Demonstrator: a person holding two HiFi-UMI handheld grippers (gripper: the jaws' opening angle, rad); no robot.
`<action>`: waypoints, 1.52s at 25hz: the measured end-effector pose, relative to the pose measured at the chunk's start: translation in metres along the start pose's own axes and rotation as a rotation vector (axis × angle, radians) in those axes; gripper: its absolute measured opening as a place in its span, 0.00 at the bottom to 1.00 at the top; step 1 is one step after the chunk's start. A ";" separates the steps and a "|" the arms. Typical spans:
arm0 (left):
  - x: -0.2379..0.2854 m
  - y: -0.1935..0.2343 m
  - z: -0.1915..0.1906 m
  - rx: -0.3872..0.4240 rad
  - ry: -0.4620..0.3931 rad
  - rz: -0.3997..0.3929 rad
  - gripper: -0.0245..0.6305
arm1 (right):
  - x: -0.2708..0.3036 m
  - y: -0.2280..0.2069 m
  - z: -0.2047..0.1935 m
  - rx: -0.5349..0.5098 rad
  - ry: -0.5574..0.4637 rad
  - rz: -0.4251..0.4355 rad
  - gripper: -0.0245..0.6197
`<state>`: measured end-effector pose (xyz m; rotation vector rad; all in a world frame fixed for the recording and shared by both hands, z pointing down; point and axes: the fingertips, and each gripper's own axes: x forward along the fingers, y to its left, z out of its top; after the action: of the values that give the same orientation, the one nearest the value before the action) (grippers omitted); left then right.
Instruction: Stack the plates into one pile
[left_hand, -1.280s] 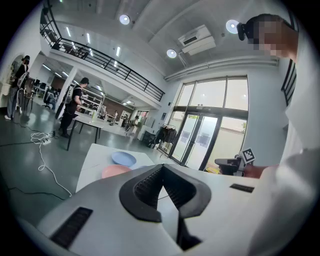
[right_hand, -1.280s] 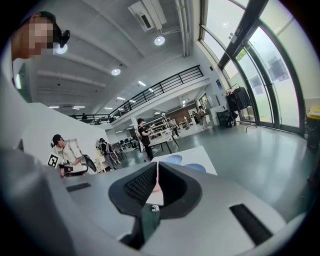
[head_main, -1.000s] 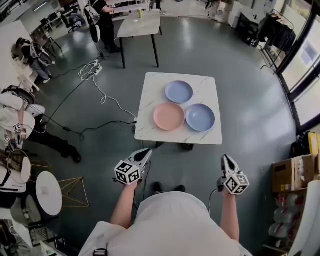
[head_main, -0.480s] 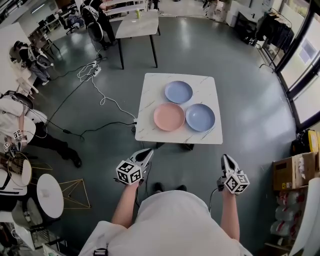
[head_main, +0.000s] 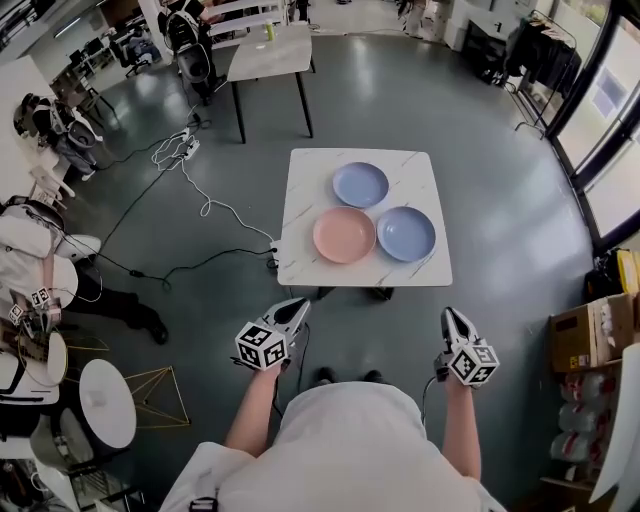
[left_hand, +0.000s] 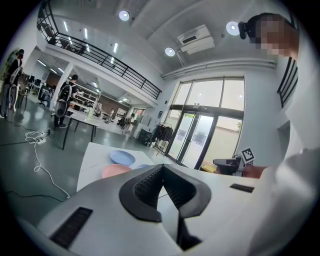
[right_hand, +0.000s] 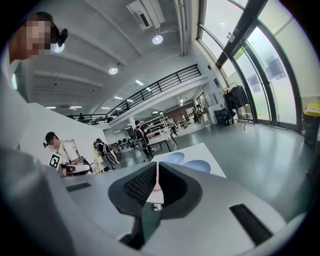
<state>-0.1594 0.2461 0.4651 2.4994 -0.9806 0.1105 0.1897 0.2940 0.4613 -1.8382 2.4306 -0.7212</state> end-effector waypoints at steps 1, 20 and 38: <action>-0.001 0.001 -0.001 0.010 0.005 -0.002 0.06 | 0.000 0.003 -0.002 -0.001 0.000 -0.002 0.09; -0.002 0.019 -0.022 0.028 0.070 -0.017 0.06 | 0.022 0.021 -0.031 0.016 0.085 -0.011 0.09; 0.076 0.060 0.000 -0.027 0.065 0.075 0.06 | 0.119 -0.044 0.001 0.026 0.143 0.064 0.09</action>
<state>-0.1424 0.1596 0.5053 2.4200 -1.0418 0.1992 0.1929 0.1755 0.5072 -1.7479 2.5392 -0.9042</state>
